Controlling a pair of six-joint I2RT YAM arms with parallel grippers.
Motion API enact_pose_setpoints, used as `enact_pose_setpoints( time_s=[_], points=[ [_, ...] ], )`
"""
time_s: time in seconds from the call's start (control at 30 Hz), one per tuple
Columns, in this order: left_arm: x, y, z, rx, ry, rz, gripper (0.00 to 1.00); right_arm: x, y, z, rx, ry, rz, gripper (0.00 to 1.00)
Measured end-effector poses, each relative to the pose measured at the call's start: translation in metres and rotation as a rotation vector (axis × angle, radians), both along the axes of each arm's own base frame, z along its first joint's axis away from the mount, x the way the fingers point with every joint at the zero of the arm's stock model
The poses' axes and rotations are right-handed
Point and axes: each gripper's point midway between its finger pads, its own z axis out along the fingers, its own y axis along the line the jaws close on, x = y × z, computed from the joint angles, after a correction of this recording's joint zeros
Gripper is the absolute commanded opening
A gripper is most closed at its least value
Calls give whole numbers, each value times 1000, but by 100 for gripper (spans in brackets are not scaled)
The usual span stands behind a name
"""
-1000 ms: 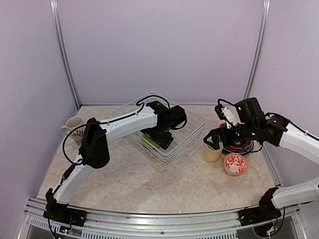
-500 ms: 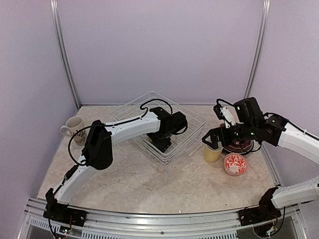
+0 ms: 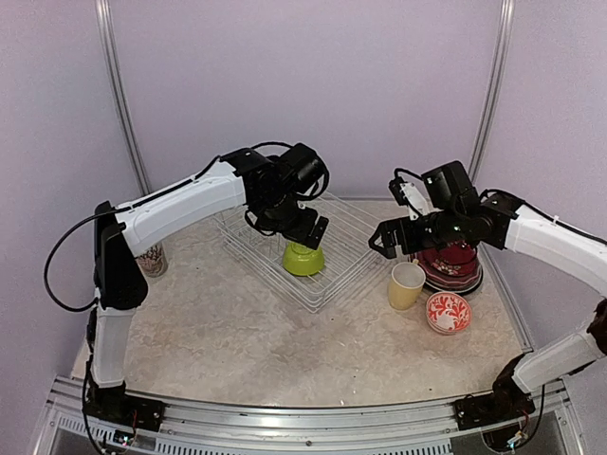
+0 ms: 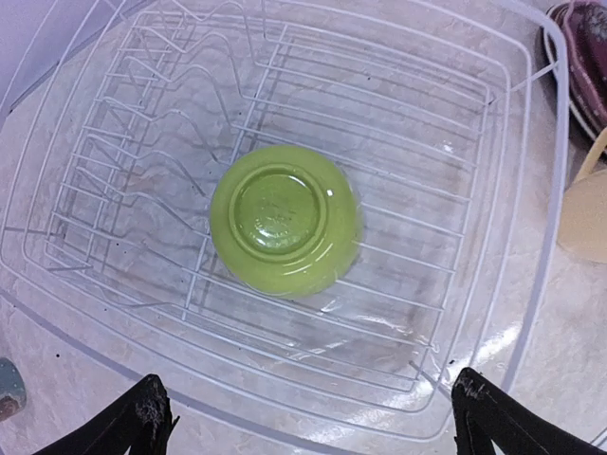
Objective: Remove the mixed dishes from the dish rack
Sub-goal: Adjust the plate in the bowl, then grab the bowl from the dish rack.
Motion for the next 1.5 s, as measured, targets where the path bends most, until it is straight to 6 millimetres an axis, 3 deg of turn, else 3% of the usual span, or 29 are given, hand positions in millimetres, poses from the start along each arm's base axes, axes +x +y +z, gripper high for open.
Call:
enact_pose_setpoints(
  time_s=[0.1, 0.17, 0.37, 0.47, 0.67, 0.83, 1.0, 1.27, 1.5],
  points=[
    [-6, 7, 34, -113, -11, 11, 99, 19, 12, 1, -5, 3, -12, 100],
    [-9, 18, 45, -162, -4, 28, 99, 30, 23, -1, -4, 15, -22, 100],
    [-25, 63, 37, -239, 73, 84, 99, 66, 68, -12, 34, 69, -68, 100],
    [-37, 80, 49, -281, 84, 88, 99, 81, 92, -19, 84, 108, -107, 100],
    [-63, 98, 128, -436, -23, 31, 99, 102, 121, -47, 176, 224, -232, 100],
    [-75, 107, 169, -500, -101, -15, 99, 116, 136, -70, 215, 311, -366, 100],
    [-70, 114, 173, -497, -135, -17, 99, 110, 141, -98, 241, 414, -475, 100],
    [-67, 132, 155, -453, -136, 0, 99, 107, 147, -144, 241, 531, -558, 100],
    [-76, 143, 160, -452, -187, -15, 99, 107, 162, -148, 317, 574, -553, 98]
  ],
)
